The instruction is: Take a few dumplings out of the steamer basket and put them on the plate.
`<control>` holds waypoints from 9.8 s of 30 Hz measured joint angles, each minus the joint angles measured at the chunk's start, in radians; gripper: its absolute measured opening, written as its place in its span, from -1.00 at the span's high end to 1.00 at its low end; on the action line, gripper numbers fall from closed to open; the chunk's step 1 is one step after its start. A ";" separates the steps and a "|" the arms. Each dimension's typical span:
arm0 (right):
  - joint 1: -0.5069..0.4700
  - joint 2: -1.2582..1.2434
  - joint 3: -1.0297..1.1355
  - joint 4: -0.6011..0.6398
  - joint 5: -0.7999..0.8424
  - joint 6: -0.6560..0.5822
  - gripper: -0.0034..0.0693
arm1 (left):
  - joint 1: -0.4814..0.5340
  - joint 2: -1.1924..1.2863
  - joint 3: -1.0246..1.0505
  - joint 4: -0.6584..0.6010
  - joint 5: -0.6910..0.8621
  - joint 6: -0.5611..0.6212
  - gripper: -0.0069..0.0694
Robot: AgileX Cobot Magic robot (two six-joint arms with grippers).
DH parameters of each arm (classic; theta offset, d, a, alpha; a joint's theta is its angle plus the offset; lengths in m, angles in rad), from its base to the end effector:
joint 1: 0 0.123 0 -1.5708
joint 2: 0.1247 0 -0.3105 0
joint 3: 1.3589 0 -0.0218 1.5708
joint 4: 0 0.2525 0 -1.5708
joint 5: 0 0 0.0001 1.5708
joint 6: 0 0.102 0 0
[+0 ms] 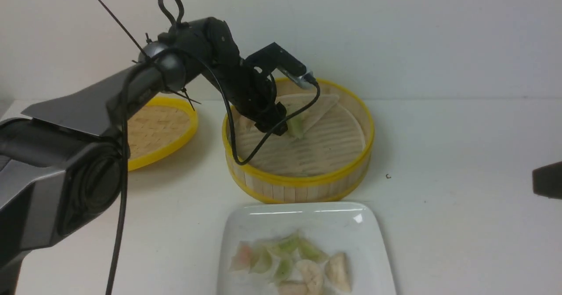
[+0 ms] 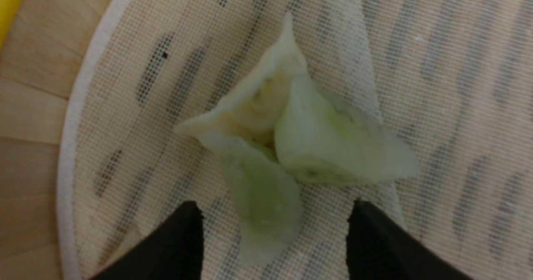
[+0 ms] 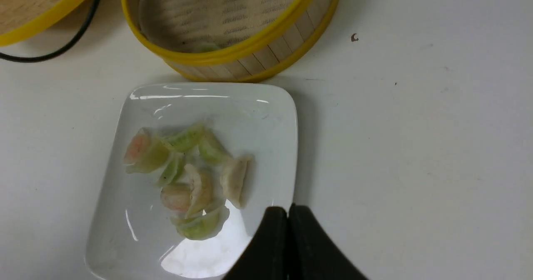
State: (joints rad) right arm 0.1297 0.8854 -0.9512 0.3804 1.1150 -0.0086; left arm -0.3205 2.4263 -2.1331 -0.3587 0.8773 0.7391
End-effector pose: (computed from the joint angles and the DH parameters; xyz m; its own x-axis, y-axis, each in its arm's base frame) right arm 0.1328 0.0516 0.3687 -0.8378 0.0475 -0.5439 -0.1834 0.9138 0.3623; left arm 0.5211 -0.2020 0.1803 -0.5133 0.6602 -0.5482 0.7748 0.6313 0.0347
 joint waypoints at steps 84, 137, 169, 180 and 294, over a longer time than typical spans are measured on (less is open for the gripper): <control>0.371 1.495 -1.394 -0.123 0.123 0.075 0.05 | 0.012 -1.384 1.124 0.230 0.216 -0.548 0.83; 0.378 1.761 -1.655 -0.238 0.032 -0.146 -0.42 | 0.012 -1.611 1.124 0.500 0.376 -0.739 0.83; 0.464 0.996 -0.615 -0.192 0.123 -0.110 0.75 | 0.012 -1.618 1.124 0.487 0.378 -0.750 0.83; 0.464 1.000 -0.359 -0.196 -0.137 -0.073 0.26 | 0.012 -1.618 1.124 0.483 0.370 -0.750 0.83; 0.464 -0.899 0.582 -0.756 -0.751 0.453 0.95 | 0.298 -2.437 2.161 0.359 -0.500 -0.739 0.83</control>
State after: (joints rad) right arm 0.5937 -0.0135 -0.3694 -0.3756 0.3637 0.4448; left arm -0.0227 -0.0112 0.0283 0.0000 0.3777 0.0000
